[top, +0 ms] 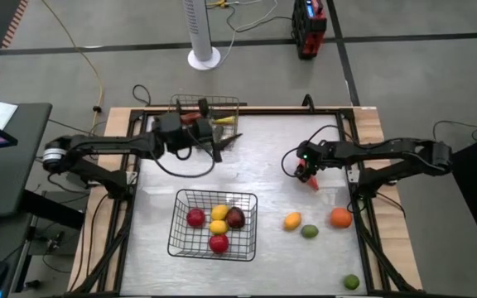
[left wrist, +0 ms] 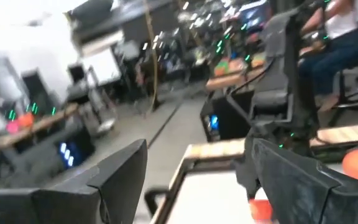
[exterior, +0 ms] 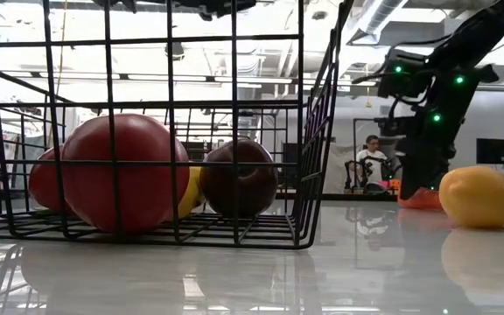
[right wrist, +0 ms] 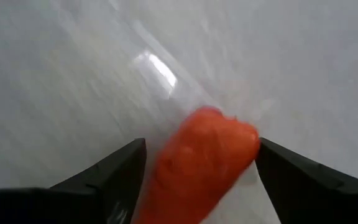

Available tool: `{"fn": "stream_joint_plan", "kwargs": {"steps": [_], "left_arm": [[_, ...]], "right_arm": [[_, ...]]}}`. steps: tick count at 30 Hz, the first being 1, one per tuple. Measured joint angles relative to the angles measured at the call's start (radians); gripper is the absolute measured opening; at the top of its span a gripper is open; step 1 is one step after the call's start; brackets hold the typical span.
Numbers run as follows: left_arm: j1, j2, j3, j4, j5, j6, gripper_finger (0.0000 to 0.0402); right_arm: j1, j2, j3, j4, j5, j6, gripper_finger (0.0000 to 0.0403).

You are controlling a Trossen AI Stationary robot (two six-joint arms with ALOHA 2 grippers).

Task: Sort produce into baskets
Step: Put the orange carrot into the top wire basket

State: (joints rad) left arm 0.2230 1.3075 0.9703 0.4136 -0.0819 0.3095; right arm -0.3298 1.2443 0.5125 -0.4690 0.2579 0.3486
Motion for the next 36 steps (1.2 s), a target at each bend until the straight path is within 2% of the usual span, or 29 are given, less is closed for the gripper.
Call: {"fn": "stream_joint_plan", "kwargs": {"steps": [9, 15, 22, 25, 29, 36], "left_arm": [[0.024, -0.070, -0.001, -0.242, -0.131, -0.013, 0.0279], [0.024, -0.080, -0.002, -0.240, -0.106, -0.008, 0.0279], [0.049, -0.110, -0.039, -0.210, -0.084, 0.020, 0.0279], [0.097, -0.129, -0.105, -0.121, -0.033, 0.012, 0.0279], [0.174, -0.165, -0.171, -0.058, -0.004, -0.046, 0.0279], [0.238, -0.269, -0.217, -0.070, -0.045, -0.144, 0.0279]], "right_arm": [[0.000, 0.073, 0.008, 0.002, -0.031, 0.014, 0.0253], [0.015, 0.028, 0.070, -0.039, -0.138, -0.004, 0.0187], [0.090, -0.034, 0.169, -0.040, -0.159, -0.080, 0.0191], [0.108, -0.039, 0.217, 0.035, -0.159, -0.130, 0.0205], [0.113, -0.023, 0.267, 0.221, -0.155, -0.237, 0.0203], [0.083, 0.095, 0.345, 0.584, -0.154, -0.415, 0.0196]]}}
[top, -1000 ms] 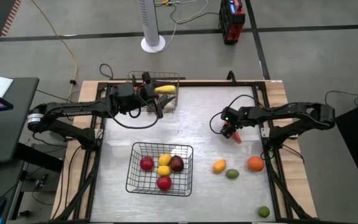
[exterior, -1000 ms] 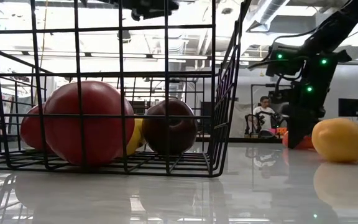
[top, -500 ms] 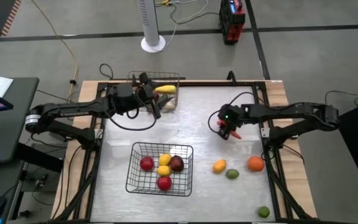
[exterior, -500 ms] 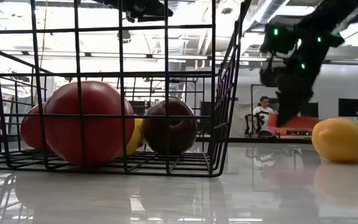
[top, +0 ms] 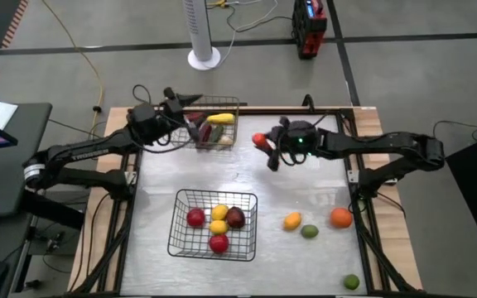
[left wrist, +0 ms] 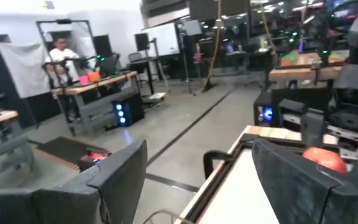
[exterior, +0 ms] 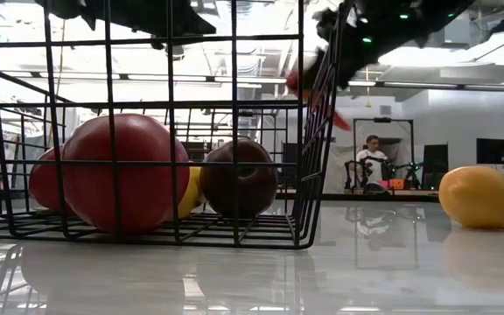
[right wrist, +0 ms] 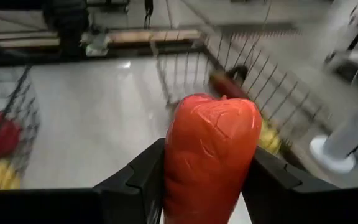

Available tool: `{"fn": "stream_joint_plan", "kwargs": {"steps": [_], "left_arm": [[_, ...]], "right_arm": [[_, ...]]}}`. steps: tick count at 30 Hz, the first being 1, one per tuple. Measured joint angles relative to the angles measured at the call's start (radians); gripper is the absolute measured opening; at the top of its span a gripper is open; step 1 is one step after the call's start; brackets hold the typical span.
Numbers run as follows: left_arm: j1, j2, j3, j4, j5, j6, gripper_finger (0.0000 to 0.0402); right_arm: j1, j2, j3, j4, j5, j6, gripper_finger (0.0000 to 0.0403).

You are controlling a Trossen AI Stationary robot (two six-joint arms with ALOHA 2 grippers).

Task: Sort produce into baskets
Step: Put the orange carrot into the top wire basket

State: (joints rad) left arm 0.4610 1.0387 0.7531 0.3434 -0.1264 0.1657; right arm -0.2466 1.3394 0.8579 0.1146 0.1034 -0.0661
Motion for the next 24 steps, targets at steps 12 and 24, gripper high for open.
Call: {"fn": "stream_joint_plan", "kwargs": {"steps": [12, 24], "left_arm": [[0.000, -0.086, -0.016, -0.086, -0.010, -0.029, 0.0279], [0.000, -0.089, -0.016, -0.109, -0.011, 0.004, 0.0279]], "right_arm": [[-0.087, 0.385, 0.380, 0.182, -0.106, -0.152, 0.0202], [-0.134, 0.632, 0.685, 0.112, -0.168, -0.152, 0.0242]]}}
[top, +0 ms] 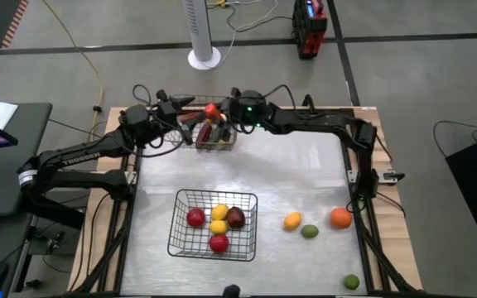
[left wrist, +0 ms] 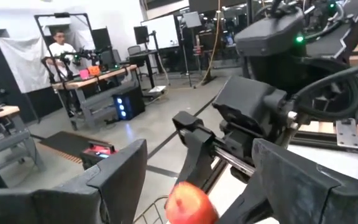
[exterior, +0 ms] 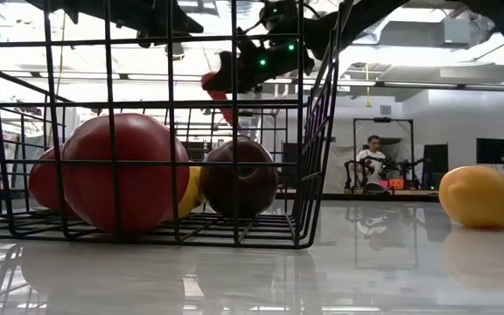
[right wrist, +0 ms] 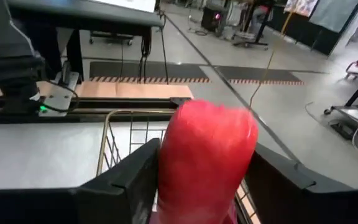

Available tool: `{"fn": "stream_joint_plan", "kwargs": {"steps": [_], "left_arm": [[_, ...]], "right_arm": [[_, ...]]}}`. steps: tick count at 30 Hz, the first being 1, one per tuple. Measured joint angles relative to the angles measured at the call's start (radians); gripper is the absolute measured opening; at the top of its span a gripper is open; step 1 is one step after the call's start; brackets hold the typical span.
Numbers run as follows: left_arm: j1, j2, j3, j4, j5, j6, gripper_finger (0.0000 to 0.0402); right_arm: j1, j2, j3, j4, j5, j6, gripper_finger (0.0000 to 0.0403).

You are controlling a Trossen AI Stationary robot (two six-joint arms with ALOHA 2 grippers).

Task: Sort produce into baskets
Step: Put the orange carrot into the top wire basket, then put the light red orange into the bottom wire basket

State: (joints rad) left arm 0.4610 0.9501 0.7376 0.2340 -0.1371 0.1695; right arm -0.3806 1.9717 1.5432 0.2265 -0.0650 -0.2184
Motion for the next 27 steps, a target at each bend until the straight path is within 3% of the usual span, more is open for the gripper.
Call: {"fn": "stream_joint_plan", "kwargs": {"steps": [7, 12, 18, 22, 27], "left_arm": [[0.000, -0.001, 0.000, 0.013, -0.007, 0.009, 0.0279], [0.000, -0.001, 0.000, 0.013, -0.008, 0.010, 0.0279], [0.001, -0.001, 0.000, 0.018, -0.013, 0.027, 0.0279], [0.001, -0.001, 0.000, 0.013, -0.013, 0.010, 0.0279], [0.001, -0.001, 0.001, -0.003, -0.009, 0.001, 0.0279]], "right_arm": [[-0.033, -0.048, 0.054, -0.245, -0.015, -0.011, 0.0311], [-0.006, -0.196, 0.057, -0.635, -0.042, -0.060, 0.0323], [0.150, -0.317, 0.004, -1.030, -0.002, -0.014, 0.0321], [0.269, -0.418, -0.104, -1.146, 0.082, 0.066, 0.0321], [0.404, -0.550, -0.300, -1.150, 0.085, 0.261, 0.0321]]}}
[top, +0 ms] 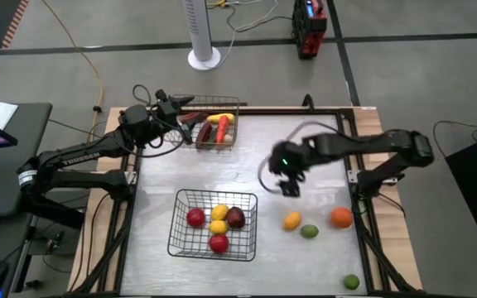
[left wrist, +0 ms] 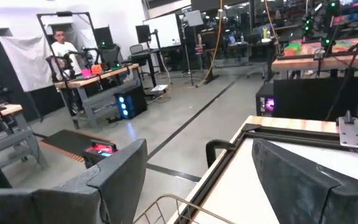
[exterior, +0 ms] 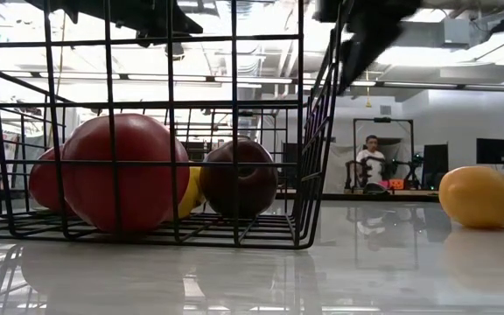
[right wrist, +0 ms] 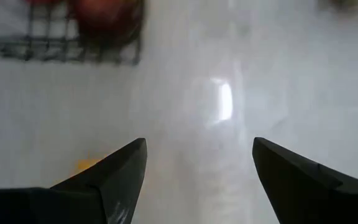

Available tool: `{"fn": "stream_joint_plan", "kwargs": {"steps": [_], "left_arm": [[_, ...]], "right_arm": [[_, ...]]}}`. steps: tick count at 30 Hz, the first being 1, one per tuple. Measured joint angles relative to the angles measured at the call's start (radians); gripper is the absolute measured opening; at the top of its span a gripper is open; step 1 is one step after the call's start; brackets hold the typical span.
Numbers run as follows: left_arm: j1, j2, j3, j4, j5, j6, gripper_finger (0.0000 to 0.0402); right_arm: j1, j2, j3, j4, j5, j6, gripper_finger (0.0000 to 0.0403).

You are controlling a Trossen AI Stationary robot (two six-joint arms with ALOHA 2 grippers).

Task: Sort produce into baskets
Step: Put the light red orange into the bottom wire basket

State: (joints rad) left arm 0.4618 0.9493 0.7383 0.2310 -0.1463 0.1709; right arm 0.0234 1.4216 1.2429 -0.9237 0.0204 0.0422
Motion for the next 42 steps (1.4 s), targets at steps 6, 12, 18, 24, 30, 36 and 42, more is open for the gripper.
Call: {"fn": "stream_joint_plan", "kwargs": {"steps": [6, 12, 18, 24, 30, 36, 42], "left_arm": [[0.000, 0.000, 0.000, -0.005, 0.000, -0.001, 0.0279], [0.000, 0.000, 0.000, -0.005, 0.000, -0.023, 0.0279], [0.000, 0.000, 0.000, -0.062, 0.000, -0.034, 0.0279], [0.000, 0.000, 0.000, -0.114, 0.010, -0.039, 0.0279], [-0.003, 0.000, 0.000, -0.124, 0.167, -0.088, 0.0279], [-0.050, 0.000, 0.000, -0.128, 0.201, -0.102, 0.0279], [-0.083, 0.000, 0.000, -0.127, 0.122, -0.090, 0.0279]], "right_arm": [[0.164, -0.048, -0.172, -0.037, 0.002, 0.310, 0.0325], [0.282, 0.011, -0.186, -0.316, -0.099, 0.634, 0.0358], [0.351, 0.077, -0.185, -0.465, -0.269, 0.804, 0.0393], [0.397, 0.089, -0.184, -0.493, -0.344, 0.852, 0.0394], [0.409, 0.087, -0.205, -0.512, -0.302, 0.861, 0.0394], [0.408, 0.087, -0.352, -0.449, -0.303, 0.851, 0.0393], [0.414, 0.071, -0.451, -0.304, -0.360, 0.851, 0.0393]]}}
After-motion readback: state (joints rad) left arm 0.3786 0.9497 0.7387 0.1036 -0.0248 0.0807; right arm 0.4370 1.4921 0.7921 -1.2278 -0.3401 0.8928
